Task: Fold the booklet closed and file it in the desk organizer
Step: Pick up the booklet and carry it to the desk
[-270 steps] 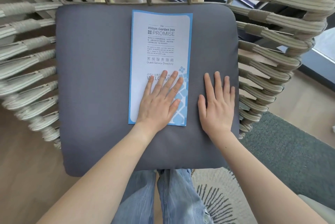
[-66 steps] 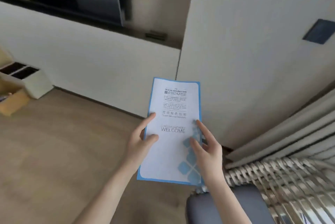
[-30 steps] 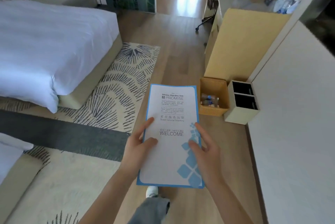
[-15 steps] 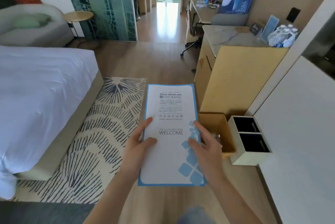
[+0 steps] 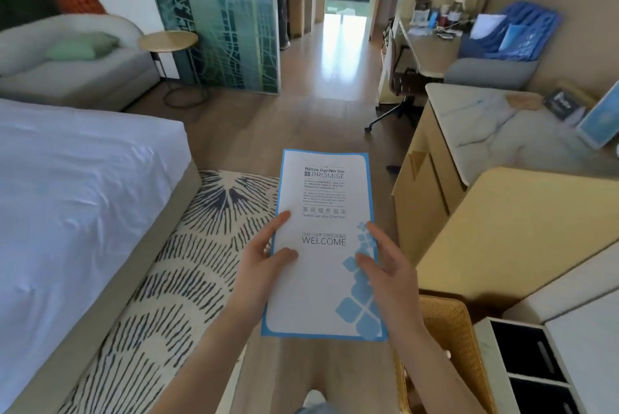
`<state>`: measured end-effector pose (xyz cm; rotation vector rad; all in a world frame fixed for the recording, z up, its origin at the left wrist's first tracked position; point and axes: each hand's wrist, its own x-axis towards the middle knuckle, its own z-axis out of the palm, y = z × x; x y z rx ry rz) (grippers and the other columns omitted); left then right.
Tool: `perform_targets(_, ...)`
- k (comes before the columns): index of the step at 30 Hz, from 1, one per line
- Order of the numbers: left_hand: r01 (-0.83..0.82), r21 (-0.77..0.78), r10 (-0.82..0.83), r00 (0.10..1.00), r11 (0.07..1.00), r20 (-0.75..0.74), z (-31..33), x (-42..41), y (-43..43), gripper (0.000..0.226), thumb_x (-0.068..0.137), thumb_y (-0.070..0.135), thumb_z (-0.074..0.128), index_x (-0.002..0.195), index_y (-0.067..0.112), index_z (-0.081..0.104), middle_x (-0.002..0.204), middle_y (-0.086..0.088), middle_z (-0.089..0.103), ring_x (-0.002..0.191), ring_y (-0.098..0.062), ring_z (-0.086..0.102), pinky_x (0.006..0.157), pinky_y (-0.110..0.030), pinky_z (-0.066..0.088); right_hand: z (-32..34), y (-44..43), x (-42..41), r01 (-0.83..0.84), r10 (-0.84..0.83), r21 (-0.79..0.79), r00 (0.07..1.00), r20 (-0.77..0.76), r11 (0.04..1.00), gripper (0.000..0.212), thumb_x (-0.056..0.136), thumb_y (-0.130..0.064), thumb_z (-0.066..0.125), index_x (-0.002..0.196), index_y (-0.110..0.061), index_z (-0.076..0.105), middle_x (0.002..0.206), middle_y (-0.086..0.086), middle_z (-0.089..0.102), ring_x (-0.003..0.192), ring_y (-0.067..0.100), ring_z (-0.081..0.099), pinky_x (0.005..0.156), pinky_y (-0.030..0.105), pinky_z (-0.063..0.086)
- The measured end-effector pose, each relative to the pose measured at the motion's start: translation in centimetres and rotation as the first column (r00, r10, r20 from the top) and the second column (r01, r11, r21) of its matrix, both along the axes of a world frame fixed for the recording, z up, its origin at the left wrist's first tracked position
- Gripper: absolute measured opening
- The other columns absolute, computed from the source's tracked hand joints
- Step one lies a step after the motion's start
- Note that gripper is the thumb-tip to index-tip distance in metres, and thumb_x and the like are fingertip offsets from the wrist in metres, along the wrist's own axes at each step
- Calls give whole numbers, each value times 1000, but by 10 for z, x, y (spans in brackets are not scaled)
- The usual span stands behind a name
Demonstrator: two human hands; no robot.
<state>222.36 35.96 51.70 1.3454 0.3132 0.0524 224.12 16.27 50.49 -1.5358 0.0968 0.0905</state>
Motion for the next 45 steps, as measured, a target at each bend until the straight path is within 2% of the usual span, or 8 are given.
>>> perform_targets(4,-26,-10,26,999,1000,-23,8,101,25,59,77,-2,61,124,33,63,115,-6,72,96,-31,70,81,-45,58,12,24,105,-39,39,13,999,1,999,47,92,-10,65,128,-39,57,103,-25,73,91,7,72,74,23,58)
perform_targets(9,-21,6,22,997,1000,-73,-17,222,52,58,85,-11,55,125,31,62,111,-4,74,92,-32,71,80,-47,58,-10,53,222,-6,7,34,999,-50,999,46,91,-4,63,124,-36,58,95,-23,74,84,7,73,64,16,56)
perform_targets(15,85,42,-82,994,995,-79,-32,399,88,59,85,-10,56,121,37,64,100,0,77,79,-24,72,66,-35,59,-26,90,376,90,-87,49,995,-54,995,47,93,-3,61,131,-30,57,99,-18,76,87,10,74,68,20,58)
perform_targets(21,288,49,-285,956,956,-66,-10,588,106,60,84,-10,58,124,35,64,106,-2,76,87,-25,72,67,-33,59,-8,111,522,287,-283,88,958,-51,954,48,92,0,60,131,-28,57,91,-21,76,84,8,74,66,18,57)
perform_targets(24,395,55,-392,919,917,-49,-7,670,95,59,84,-13,57,123,31,64,110,-1,74,86,-21,72,65,-31,58,-8,107,583,399,-394,88,916,-70,913,49,92,2,60,131,-28,58,89,-18,77,79,6,74,63,17,55)
perform_targets(29,480,39,-477,876,876,-64,-28,790,63,61,83,-13,58,120,35,65,109,-2,75,86,-24,72,69,-37,57,-22,83,689,518,-512,83,855,-85,851,49,91,4,60,126,-30,61,117,-4,72,89,11,74,67,19,57)
perform_targets(40,489,23,-487,872,872,-52,-14,1067,-8,59,83,-13,57,124,29,64,109,-2,74,83,-19,71,64,-28,57,-8,17,964,519,-513,48,853,-102,854,42,92,-11,64,123,-39,57,111,-11,69,87,6,73,64,18,57)
perform_targets(45,508,-8,-507,859,861,-66,-22,1174,-29,60,74,-2,65,122,32,65,111,-3,74,87,-22,71,67,-32,57,-14,-4,1068,550,-543,40,832,-116,834,43,92,-9,65,120,-41,60,113,-11,71,92,14,73,73,29,61)
